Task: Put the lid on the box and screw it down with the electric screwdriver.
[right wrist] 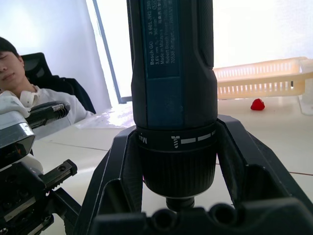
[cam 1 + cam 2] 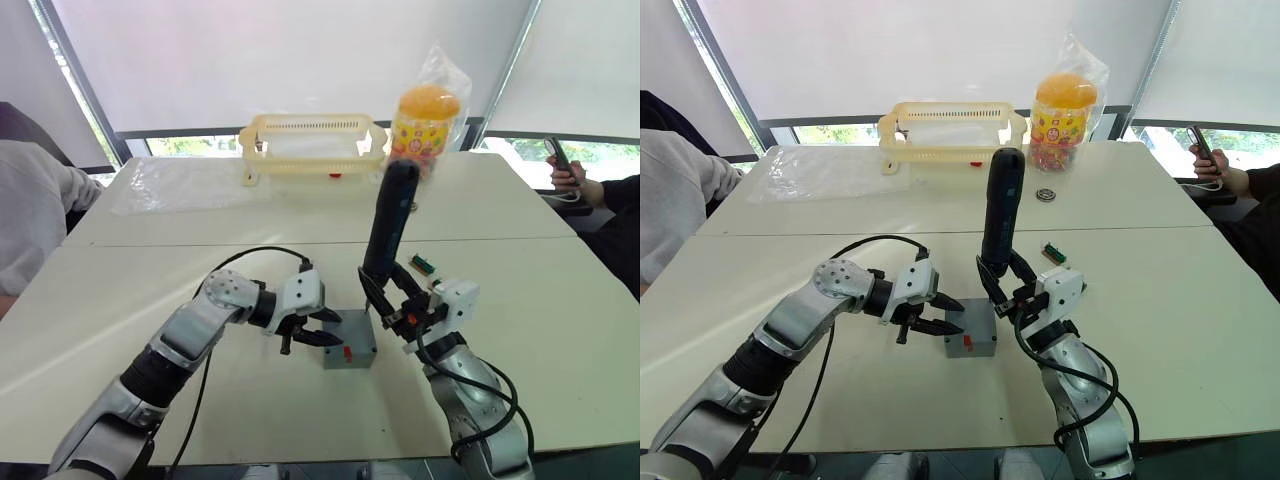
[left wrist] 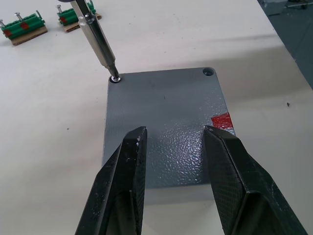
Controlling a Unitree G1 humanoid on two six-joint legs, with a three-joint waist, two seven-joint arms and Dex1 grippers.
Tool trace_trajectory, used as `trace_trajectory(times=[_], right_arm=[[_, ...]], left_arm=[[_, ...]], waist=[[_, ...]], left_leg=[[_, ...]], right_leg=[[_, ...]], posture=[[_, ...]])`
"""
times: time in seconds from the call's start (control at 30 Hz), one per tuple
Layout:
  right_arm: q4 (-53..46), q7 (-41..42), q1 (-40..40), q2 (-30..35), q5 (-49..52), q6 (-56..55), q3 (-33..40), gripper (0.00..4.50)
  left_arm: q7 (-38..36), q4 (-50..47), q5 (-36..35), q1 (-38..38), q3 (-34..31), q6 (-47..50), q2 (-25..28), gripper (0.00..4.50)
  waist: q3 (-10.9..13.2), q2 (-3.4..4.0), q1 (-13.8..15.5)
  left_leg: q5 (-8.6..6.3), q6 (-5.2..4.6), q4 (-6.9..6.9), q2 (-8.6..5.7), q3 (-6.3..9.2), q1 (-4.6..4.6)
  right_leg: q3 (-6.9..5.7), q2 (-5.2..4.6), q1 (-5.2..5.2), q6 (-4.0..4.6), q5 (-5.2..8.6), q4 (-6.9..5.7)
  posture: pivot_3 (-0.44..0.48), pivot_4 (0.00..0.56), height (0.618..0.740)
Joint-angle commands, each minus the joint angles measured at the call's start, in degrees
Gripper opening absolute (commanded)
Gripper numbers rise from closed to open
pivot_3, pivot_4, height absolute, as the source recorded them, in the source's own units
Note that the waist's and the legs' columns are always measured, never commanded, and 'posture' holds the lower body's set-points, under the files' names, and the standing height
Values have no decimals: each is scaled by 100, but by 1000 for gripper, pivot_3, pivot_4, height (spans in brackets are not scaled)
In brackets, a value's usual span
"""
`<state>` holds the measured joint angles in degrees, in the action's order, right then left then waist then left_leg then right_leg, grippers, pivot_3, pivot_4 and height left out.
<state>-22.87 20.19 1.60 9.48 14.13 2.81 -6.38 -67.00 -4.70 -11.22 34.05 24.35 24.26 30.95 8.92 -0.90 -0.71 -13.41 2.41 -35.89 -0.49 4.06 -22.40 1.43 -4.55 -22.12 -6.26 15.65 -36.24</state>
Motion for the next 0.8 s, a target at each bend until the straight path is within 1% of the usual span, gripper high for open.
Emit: trace_trajectory(times=[0.03, 0.17, 0.3, 0.5, 0.8], right_arm=[[467, 16, 150, 172, -421, -39, -131, 1707], [638, 30, 129, 205, -587, -229, -176, 1707], [708, 22, 284, 128, -484, -267, -152, 1707], [800, -24, 269, 86, -472, -334, -78, 1707], [1037, -75, 311, 174, -612, -505, -45, 1707]], left_arm=[[34, 181, 367, -118, 348, 48, 12, 1810], [20, 146, 377, -148, 331, 48, 2, 1810], [17, 123, 383, -175, 329, 46, 14, 1810], [7, 98, 405, -202, 370, 34, 10, 1810], [-13, 129, 483, -202, 443, -42, -28, 1810]], waist=[[-4, 0, 4], [-10, -4, 10], [-13, -9, 9], [-18, -10, 8], [-32, -8, 11]], left_leg=[[0, 0, 0, 0, 0, 0], [0, 0, 0, 1, 4, 0], [-1, 1, 0, 3, 23, 0], [-2, 2, 0, 3, 38, 2], [-4, 3, 3, 3, 50, 7]], right_leg=[[-1, 0, 1, 0, 0, 2], [-3, -2, 6, 0, 0, 9], [-5, -6, 11, 1, 0, 15], [-11, -8, 17, 2, 1, 18], [-17, -16, 16, 5, 3, 35]], posture=[[0, 150, 740], [0, 150, 740], [0, 150, 740], [0, 150, 740], [0, 150, 740]])
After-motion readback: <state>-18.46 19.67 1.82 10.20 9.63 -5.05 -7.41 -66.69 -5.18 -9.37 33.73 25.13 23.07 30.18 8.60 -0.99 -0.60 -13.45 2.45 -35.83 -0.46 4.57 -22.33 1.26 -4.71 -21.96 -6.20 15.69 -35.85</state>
